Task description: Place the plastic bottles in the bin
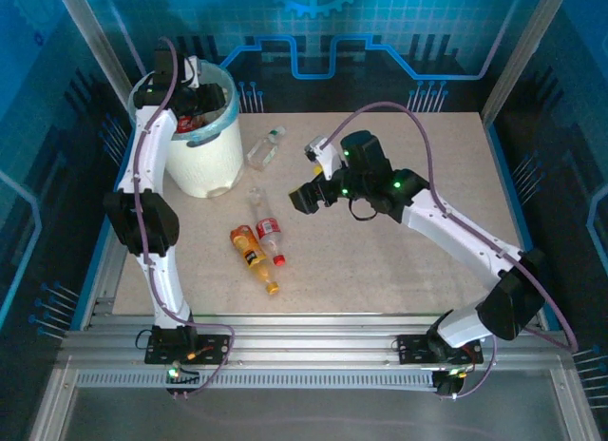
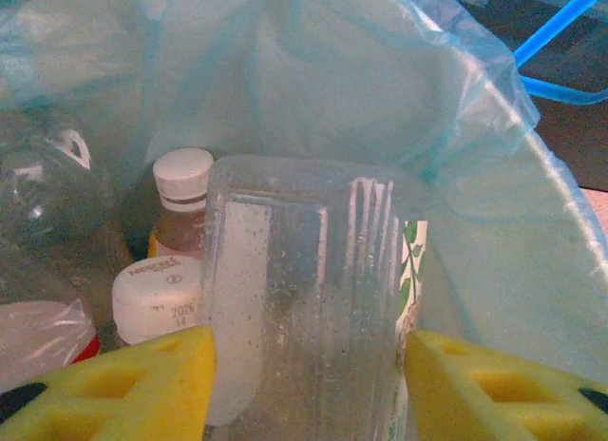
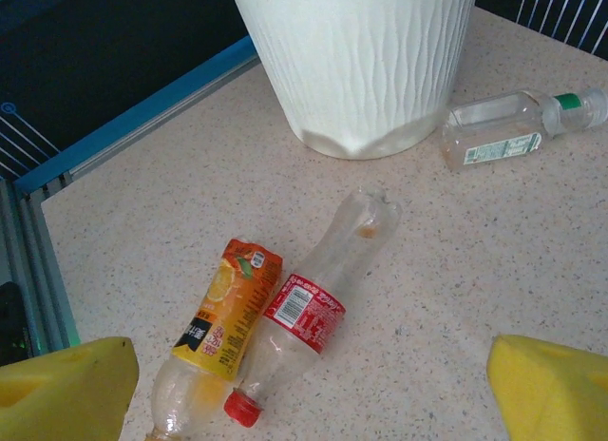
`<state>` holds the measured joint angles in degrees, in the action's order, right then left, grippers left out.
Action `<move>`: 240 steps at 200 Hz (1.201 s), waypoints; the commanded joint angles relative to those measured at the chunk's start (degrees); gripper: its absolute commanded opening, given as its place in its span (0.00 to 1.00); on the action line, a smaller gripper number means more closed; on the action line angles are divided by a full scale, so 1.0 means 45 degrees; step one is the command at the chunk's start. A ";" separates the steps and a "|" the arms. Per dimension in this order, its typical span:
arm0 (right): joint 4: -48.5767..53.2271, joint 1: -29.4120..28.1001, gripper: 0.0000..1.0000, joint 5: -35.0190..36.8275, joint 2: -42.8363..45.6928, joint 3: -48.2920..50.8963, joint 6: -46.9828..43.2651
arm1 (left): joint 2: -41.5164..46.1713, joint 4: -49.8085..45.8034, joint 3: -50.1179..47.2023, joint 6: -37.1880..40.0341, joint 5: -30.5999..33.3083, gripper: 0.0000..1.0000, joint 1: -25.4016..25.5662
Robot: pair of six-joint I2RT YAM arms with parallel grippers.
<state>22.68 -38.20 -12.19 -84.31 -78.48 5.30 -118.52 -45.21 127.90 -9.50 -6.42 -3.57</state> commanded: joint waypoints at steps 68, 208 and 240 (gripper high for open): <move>0.2263 -0.0924 0.94 0.0916 -0.3905 -0.2871 0.1862 | 0.8269 0.5271 -0.7090 -0.0110 0.0321 0.66 0.0188; 0.4336 -0.2031 0.87 0.0911 -1.0056 -0.6395 0.2626 | 1.5507 0.8236 -1.6967 0.3085 -0.3211 0.79 0.0344; 0.4935 -0.1924 0.83 0.0826 -1.0713 -0.7032 0.2512 | 1.5299 0.8357 -1.7025 0.2781 -0.2814 0.79 0.0342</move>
<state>40.77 -47.22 -7.92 -130.43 -107.44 16.91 -49.34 -9.69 52.16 2.98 -19.77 -2.39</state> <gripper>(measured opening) 0.839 0.788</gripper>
